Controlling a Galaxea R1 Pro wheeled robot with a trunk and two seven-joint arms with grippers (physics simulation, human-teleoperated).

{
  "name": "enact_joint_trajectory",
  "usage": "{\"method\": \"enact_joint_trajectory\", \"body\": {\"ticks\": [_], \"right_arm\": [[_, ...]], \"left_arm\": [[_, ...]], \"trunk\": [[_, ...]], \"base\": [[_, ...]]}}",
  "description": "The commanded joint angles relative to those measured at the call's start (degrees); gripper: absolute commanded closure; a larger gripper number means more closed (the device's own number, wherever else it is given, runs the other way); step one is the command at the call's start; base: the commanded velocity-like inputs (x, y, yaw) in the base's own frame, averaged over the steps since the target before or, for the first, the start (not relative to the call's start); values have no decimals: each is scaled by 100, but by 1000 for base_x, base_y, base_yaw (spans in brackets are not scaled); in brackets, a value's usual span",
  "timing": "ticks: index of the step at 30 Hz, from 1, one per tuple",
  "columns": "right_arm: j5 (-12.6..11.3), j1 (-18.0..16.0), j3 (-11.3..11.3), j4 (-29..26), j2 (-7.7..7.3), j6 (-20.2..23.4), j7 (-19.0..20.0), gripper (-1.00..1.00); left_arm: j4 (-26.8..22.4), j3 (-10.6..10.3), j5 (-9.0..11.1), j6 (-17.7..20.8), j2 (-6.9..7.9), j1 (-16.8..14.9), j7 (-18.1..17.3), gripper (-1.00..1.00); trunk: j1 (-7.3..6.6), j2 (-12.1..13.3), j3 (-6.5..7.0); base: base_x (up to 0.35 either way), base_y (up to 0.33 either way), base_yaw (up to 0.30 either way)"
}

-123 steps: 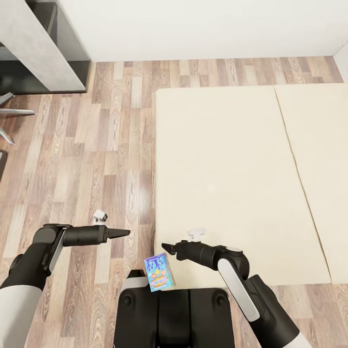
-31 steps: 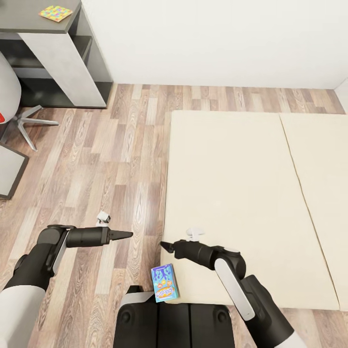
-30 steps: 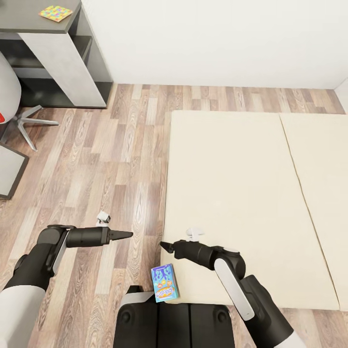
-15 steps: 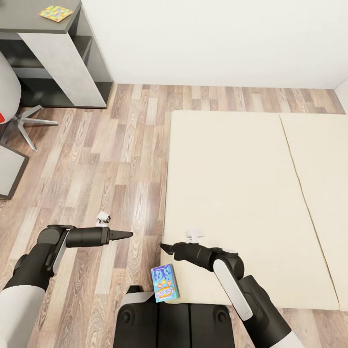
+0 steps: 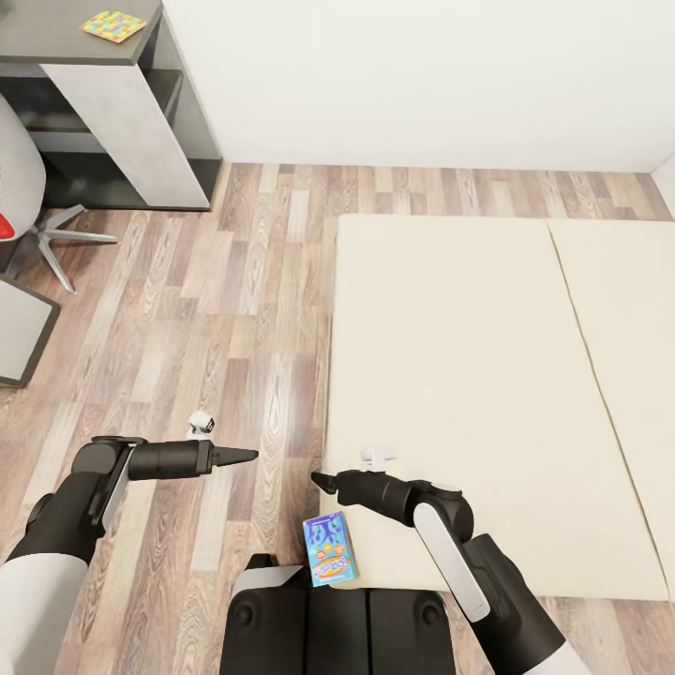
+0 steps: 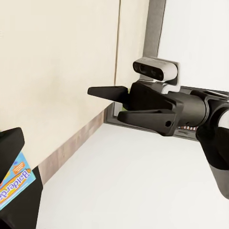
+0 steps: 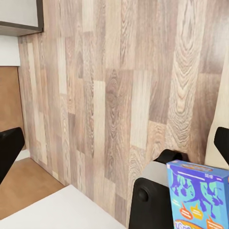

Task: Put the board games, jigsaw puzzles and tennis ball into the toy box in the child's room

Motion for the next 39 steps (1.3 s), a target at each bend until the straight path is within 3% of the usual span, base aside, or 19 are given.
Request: {"method": "enact_joint_trajectory", "body": {"ticks": [1, 39], "right_arm": [[23, -2, -8, -3, 2, 27, 25, -100], [23, -2, 3, -3, 0, -105, 25, -100]], "left_arm": [[-4, 4, -33, 60, 0, -2, -37, -100], [-4, 5, -33, 60, 0, -2, -37, -100]], "trunk": [[3, -9, -5], [3, -9, 319]], "base": [[0, 14, 0], [0, 1, 0]]}}
